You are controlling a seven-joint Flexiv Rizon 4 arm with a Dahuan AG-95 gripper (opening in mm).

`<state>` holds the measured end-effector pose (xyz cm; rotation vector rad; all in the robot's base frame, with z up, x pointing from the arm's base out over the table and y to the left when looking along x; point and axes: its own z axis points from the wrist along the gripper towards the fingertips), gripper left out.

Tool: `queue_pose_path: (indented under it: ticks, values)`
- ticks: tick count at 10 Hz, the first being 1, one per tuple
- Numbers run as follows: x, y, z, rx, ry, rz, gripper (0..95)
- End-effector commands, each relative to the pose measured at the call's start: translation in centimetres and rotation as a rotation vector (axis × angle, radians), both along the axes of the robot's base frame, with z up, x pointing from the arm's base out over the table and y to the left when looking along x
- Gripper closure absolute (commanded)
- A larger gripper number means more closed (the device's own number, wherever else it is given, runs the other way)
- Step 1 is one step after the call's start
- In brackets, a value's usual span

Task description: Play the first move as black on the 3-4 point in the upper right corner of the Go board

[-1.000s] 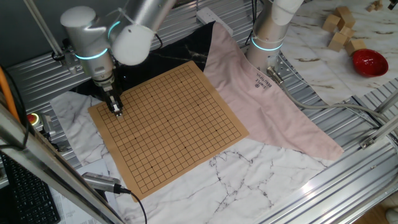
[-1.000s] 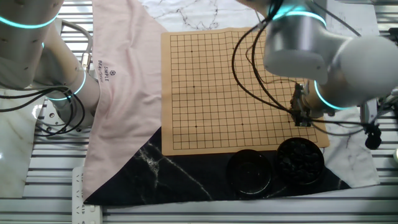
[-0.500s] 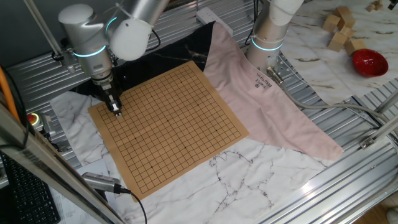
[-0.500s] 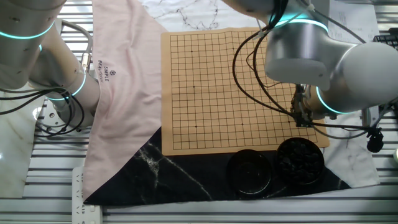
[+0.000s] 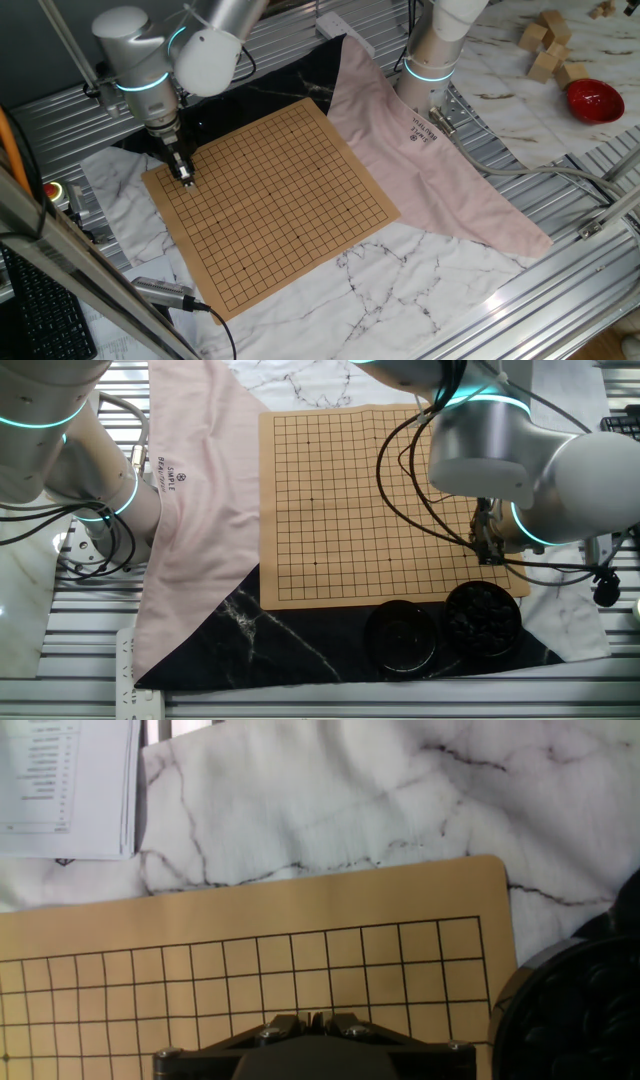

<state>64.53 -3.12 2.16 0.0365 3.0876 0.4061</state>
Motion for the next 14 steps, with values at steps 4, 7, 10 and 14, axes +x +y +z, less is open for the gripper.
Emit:
queue_pose_path:
  ticks: [4,7,10,14]
  values:
    - [-0.47,0.2,-0.61,0.002,-0.004,-0.002,95.0]
    - [-0.48,0.21,-0.67,0.002,-0.007,-0.003,95.0]
    - [-0.46,0.32,-0.8,0.009,-0.007,-0.007,95.0]
    - [-0.8,0.52,-1.01,0.011,-0.007,-0.013,95.0]
